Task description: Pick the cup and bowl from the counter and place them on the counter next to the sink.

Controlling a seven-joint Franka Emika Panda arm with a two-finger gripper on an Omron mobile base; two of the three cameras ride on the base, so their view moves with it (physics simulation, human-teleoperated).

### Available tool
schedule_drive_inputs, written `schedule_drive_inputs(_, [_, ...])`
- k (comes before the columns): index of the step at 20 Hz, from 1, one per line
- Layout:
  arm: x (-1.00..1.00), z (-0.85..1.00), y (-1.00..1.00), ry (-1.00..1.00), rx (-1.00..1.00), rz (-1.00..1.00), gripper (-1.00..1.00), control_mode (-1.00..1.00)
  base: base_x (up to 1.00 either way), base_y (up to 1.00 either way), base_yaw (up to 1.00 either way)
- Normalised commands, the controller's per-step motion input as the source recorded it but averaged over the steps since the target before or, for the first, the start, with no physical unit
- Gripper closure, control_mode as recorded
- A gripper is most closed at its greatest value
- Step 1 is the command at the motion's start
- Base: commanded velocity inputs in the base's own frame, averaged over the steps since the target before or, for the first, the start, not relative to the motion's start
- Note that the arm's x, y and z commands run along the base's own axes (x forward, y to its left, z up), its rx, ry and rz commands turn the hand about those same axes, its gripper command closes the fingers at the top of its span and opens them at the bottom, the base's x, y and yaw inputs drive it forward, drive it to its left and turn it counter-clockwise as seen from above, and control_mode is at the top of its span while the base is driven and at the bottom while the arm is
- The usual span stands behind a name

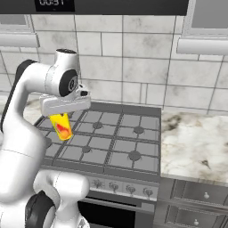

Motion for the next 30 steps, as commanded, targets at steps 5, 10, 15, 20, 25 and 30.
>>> schedule_drive_inputs(5, [-0.15,0.00,-0.11,-0.12,0.13,0.01,1.00,-1.00,0.00,0.00,0.00])
schedule_drive_inputs(10, [-0.17,0.00,-0.04,-0.17,0.12,0.00,1.00,-1.00,0.00,0.00,0.00])
schedule_drive_inputs(15, [-0.27,-0.18,0.00,-0.13,0.04,0.00,1.00,-1.00,0.00,0.00,0.00])
schedule_drive_inputs(20, [-0.27,-0.21,0.00,-0.10,0.00,0.00,1.00,-1.00,0.00,0.00,0.00])
schedule_drive_inputs(25, [-0.15,-0.05,0.00,-0.03,0.00,0.00,1.00,-1.00,0.00,0.00,0.00])
schedule_drive_inputs(30, [-0.01,0.00,0.00,-0.01,0.00,0.00,1.00,-1.00,0.00,0.00,0.00])
